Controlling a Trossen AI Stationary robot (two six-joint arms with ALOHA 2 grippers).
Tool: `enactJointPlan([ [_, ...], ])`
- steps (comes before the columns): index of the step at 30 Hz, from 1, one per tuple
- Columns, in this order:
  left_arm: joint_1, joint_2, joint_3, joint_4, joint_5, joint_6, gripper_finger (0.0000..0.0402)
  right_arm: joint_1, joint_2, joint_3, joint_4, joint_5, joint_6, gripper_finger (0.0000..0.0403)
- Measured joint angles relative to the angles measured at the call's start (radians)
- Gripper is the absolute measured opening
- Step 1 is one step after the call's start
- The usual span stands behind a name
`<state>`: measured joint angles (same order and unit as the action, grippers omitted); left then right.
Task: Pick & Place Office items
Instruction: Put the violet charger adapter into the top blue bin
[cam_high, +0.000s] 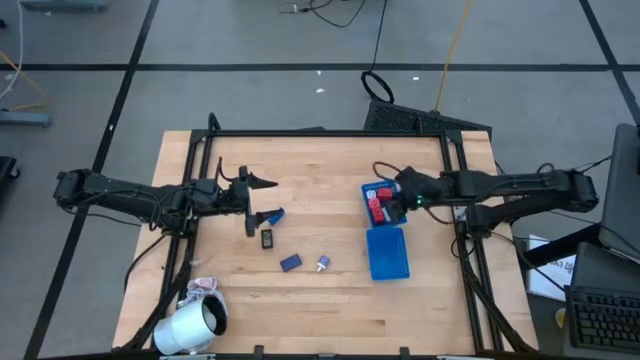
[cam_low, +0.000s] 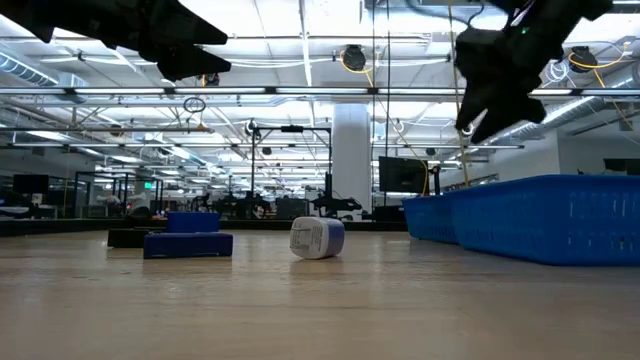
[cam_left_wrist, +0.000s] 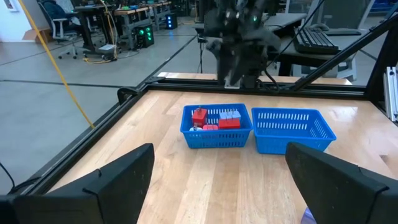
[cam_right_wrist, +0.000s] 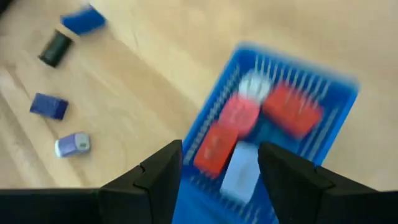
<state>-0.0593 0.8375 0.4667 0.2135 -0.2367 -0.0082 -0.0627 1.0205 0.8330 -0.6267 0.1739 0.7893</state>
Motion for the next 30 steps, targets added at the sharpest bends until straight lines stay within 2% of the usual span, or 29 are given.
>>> enactJointPlan([
  [3,0.000,0.000,0.000,0.000,0.000,0.000,0.0369,0.030,-0.065,-0.033,0.103,0.085,-0.150,0.0198],
  [8,0.000,0.000,0.000,0.000,0.000,0.000,0.0378,0.060,-0.162,-0.141,0.422,0.083,-0.361,0.0198],
  [12,0.000,0.000,0.000,0.000,0.000,0.000,0.0381,0.072,-0.221,-0.260,0.754,-0.014,-0.551,0.0199],
  [16,0.000,0.000,0.000,0.033,0.000,0.000,0.0382,0.071,-0.264,-0.386,1.088,-0.178,-0.685,0.0199],
  [20,0.000,0.000,0.000,0.084,0.000,-0.005,0.0382,0.071,-0.281,-0.509,1.349,-0.306,-0.729,0.0199],
  [23,0.000,0.000,0.000,0.127,0.000,-0.006,0.0376,0.071,-0.281,-0.588,1.486,-0.345,-0.731,0.0199],
  [30,0.000,0.000,0.000,0.242,0.000,-0.027,0.0366,0.071,-0.281,-0.701,1.582,-0.359,-0.729,0.0198],
])
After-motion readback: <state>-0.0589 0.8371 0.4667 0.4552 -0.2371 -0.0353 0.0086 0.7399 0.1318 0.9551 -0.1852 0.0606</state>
